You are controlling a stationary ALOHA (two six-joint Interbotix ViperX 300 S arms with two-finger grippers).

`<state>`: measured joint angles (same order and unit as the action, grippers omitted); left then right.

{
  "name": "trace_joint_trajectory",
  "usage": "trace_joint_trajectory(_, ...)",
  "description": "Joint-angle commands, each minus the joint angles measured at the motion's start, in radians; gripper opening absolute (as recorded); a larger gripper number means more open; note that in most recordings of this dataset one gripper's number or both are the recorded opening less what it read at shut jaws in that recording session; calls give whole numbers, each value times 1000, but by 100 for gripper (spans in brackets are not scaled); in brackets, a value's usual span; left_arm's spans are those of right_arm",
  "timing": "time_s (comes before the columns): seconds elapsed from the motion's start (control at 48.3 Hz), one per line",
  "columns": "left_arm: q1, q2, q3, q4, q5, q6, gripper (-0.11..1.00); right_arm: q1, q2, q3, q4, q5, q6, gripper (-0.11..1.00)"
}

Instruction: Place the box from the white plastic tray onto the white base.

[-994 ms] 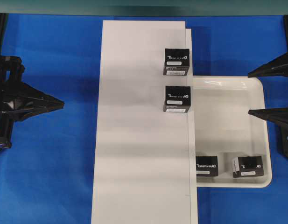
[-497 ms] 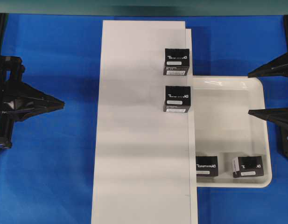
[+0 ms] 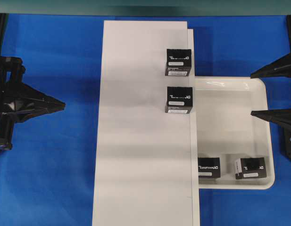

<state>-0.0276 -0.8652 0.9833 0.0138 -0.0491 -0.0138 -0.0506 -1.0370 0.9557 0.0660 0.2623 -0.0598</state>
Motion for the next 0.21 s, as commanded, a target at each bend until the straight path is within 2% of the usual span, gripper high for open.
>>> trace_joint_trajectory(0.0, -2, 3, -12, 2, -6, 0, -7, 2, 6, -3, 2, 0, -3, 97)
trace_joint_trajectory(0.186, -2, 6, -11, 3, -5, 0, -7, -2, 5, 2, 3, 2, -2, 97)
